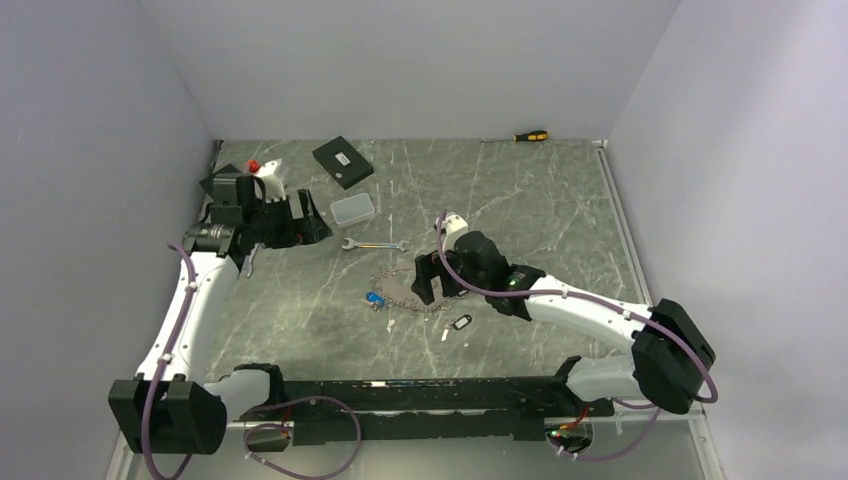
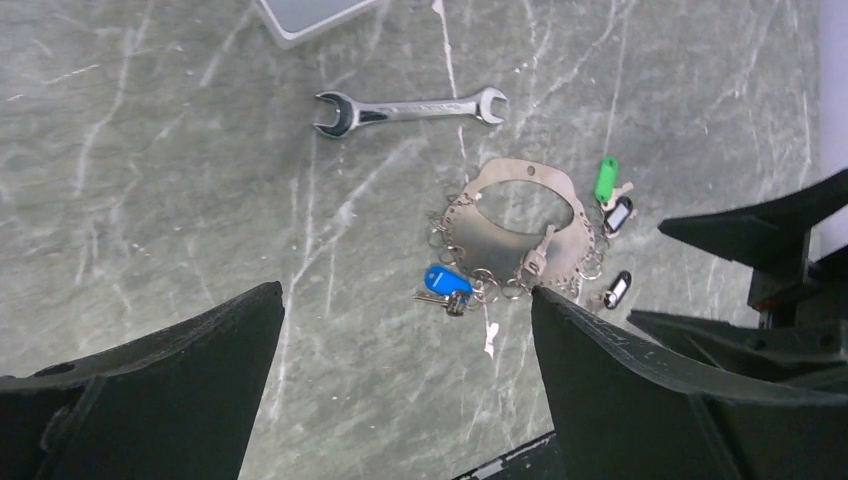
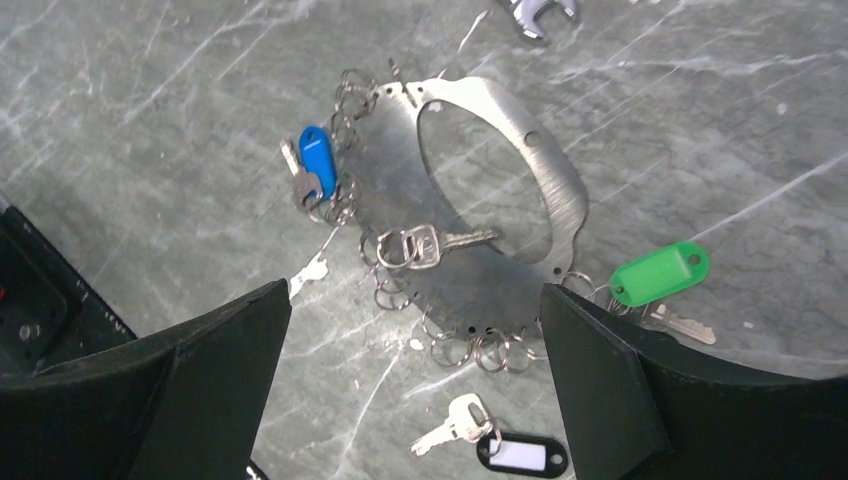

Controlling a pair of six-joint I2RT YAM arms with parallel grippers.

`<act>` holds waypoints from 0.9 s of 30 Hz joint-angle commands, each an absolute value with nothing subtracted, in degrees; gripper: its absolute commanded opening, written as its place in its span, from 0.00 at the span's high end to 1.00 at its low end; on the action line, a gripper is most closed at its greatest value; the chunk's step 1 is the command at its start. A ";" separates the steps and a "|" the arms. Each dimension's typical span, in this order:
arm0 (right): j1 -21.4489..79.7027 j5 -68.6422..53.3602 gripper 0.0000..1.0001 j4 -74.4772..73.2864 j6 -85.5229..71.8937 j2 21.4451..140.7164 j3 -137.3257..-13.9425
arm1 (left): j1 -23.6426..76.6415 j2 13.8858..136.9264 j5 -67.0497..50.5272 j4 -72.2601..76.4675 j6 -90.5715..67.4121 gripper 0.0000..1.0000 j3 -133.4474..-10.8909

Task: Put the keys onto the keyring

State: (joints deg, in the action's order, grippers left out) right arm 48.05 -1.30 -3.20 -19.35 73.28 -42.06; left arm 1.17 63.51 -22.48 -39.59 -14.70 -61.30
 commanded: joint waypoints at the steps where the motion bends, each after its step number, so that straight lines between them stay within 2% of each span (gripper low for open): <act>1: 48.21 3.32 0.00 1.35 -21.05 72.76 -43.77 | 2.99 63.03 -26.75 -36.82 -13.18 0.01 -60.80; 10: 48.72 14.05 0.03 -8.17 -31.35 78.93 -45.48 | 6.55 67.00 -24.92 -37.79 -13.05 0.01 -61.25; 13: 50.10 12.85 0.09 -7.67 -33.79 81.19 -44.92 | 8.33 67.83 -22.68 -38.09 -13.05 0.01 -60.93; 17: 52.79 10.96 0.23 -5.79 -33.03 83.64 -45.87 | 10.09 69.85 -21.42 -39.36 -13.00 0.01 -61.47; 24: 56.77 10.47 0.40 -5.67 -29.72 87.37 -49.46 | 10.55 69.79 -19.54 -39.71 -13.04 0.03 -61.42; 27: 57.68 10.69 0.43 -6.26 -29.54 88.33 -50.37 | 10.55 69.62 -19.35 -39.73 -12.97 0.04 -61.44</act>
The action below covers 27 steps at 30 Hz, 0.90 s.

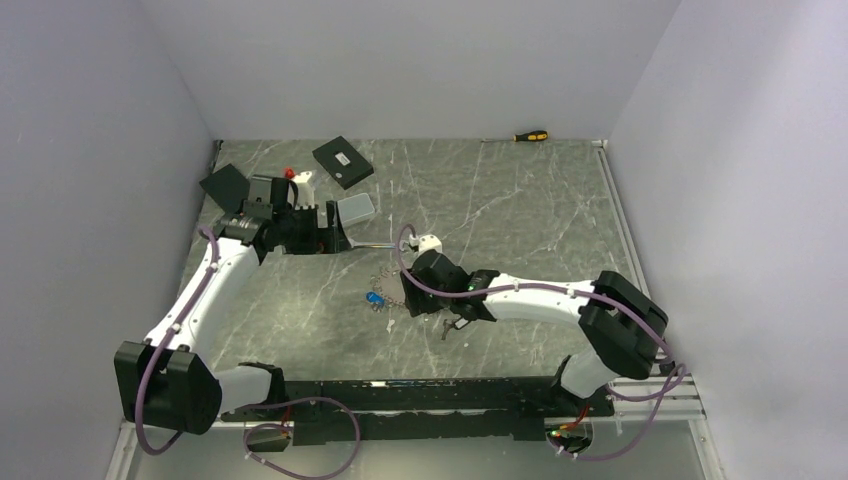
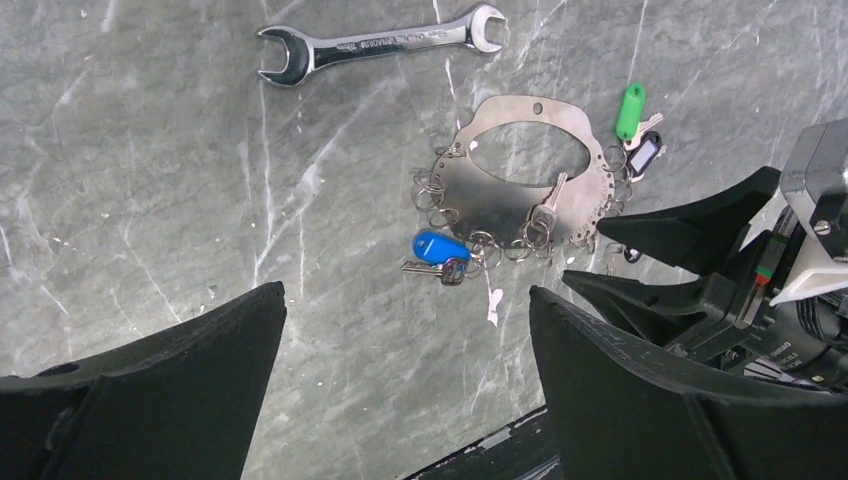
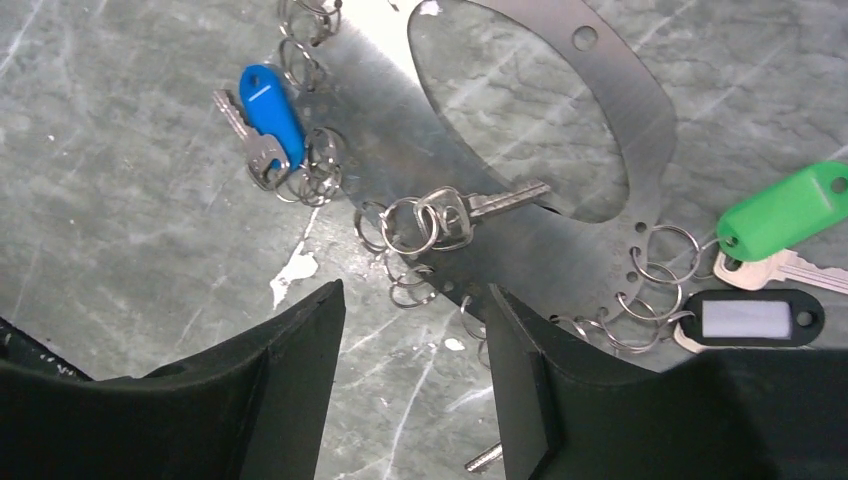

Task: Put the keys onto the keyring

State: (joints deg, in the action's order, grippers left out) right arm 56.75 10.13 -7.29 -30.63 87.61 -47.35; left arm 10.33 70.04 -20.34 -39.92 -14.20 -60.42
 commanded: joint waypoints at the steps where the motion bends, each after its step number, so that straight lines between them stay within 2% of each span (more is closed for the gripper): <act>1: 58.05 10.94 0.44 -6.46 -29.53 88.69 -50.63 | 10.55 69.53 -19.22 -39.73 -12.96 0.04 -61.38; 10: 59.92 14.21 0.47 -9.55 -31.52 90.39 -51.70 | 10.55 69.74 -18.91 -39.90 -12.95 0.08 -61.44; 21: 59.96 16.55 0.48 -17.36 -37.24 77.55 -42.07 | 10.55 70.66 -19.08 -39.95 -12.87 0.12 -61.79; 27: 60.03 18.02 0.48 -19.48 -38.18 75.00 -38.66 | 10.57 71.28 -18.72 -40.43 -12.87 0.15 -62.14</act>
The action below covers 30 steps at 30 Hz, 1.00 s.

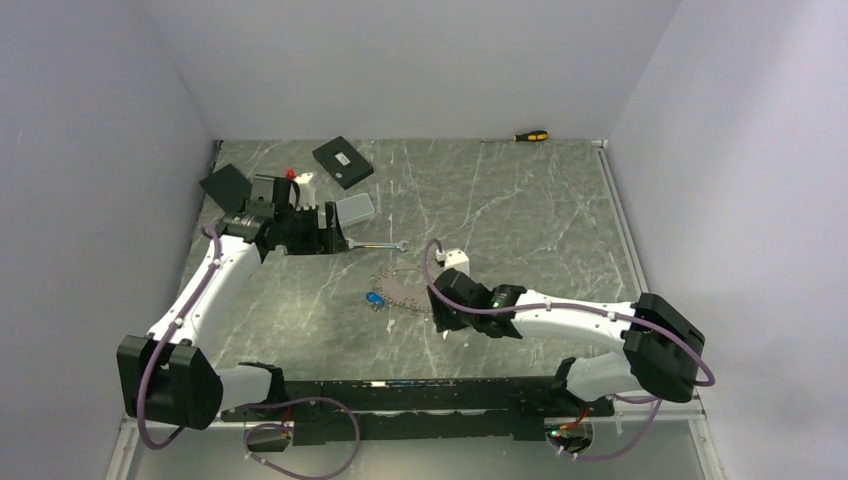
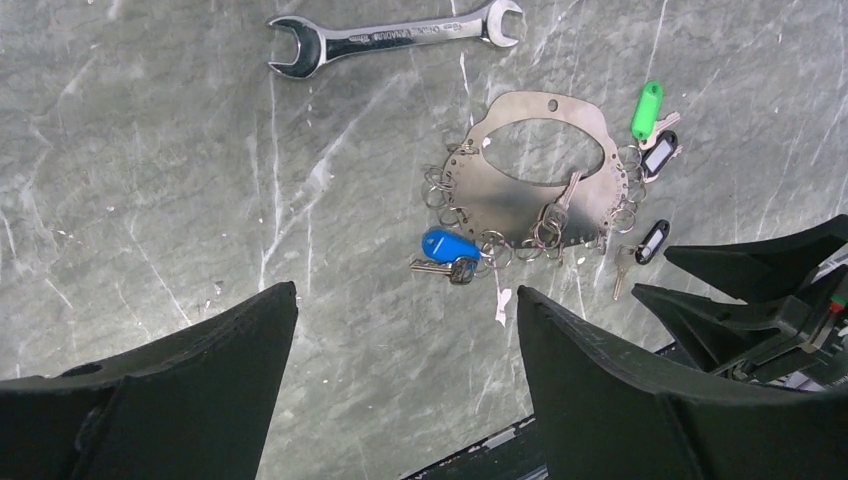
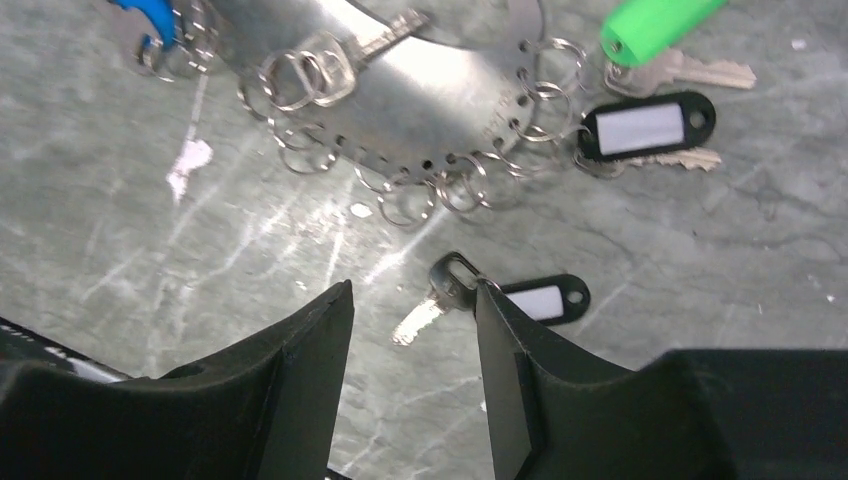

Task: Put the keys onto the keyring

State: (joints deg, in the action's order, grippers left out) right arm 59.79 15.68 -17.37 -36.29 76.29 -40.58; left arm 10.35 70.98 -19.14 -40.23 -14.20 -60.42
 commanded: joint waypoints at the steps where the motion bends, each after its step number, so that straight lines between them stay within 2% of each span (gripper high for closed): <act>1: 60.03 18.25 0.48 -19.43 -38.29 75.04 -38.31 | 10.55 71.28 -18.65 -40.43 -12.84 0.15 -62.14; 9: 59.94 20.23 0.56 -18.29 -36.78 77.13 -37.41 | 10.52 71.67 -18.54 -40.50 -12.83 0.17 -62.14; 22: 59.92 21.37 0.62 -16.44 -35.01 80.29 -36.88 | 10.55 71.89 -18.55 -40.61 -12.81 0.18 -62.13; 28: 59.85 21.14 0.73 -15.97 -34.72 80.99 -36.75 | 10.55 71.89 -18.57 -40.61 -12.80 0.18 -62.14; 30: 59.85 21.09 0.80 -16.12 -34.59 80.86 -36.86 | 10.55 71.89 -18.62 -40.61 -12.82 0.18 -62.14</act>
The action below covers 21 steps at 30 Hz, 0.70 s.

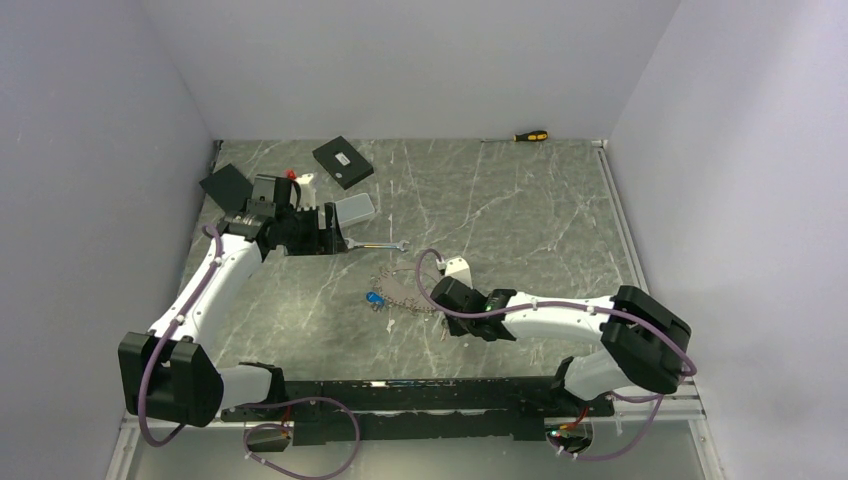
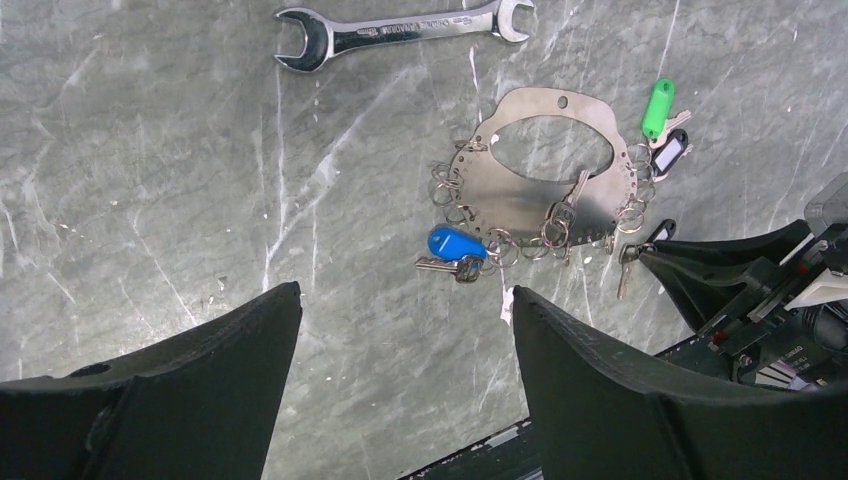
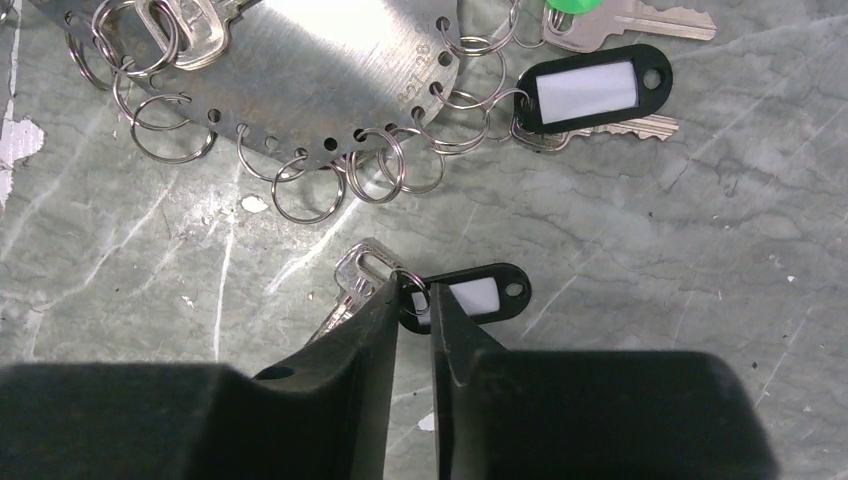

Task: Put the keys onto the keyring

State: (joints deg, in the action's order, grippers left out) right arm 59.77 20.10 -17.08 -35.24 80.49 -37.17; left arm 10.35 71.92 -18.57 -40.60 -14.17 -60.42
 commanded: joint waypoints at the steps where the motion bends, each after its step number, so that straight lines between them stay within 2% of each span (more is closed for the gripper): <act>1: 59.86 21.09 0.82 -16.22 -34.55 80.72 -36.91 | 10.55 71.83 -18.55 -40.61 -12.83 0.18 -62.14; 5: 59.91 20.99 0.96 -16.83 -34.20 79.81 -37.08 | 10.55 71.94 -18.68 -40.61 -12.76 0.18 -62.20; 7: 59.85 21.29 1.00 -17.23 -34.27 79.23 -37.16 | 10.55 71.90 -18.95 -40.54 -12.66 0.18 -62.14; 15: 59.94 21.41 1.00 -16.48 -32.84 73.39 -36.71 | 10.55 70.99 -21.10 -39.54 -12.25 0.17 -61.79; 21: 59.94 21.95 1.00 -12.54 -30.61 63.06 -33.21 | 10.55 70.23 -26.28 -37.83 -12.08 0.17 -61.40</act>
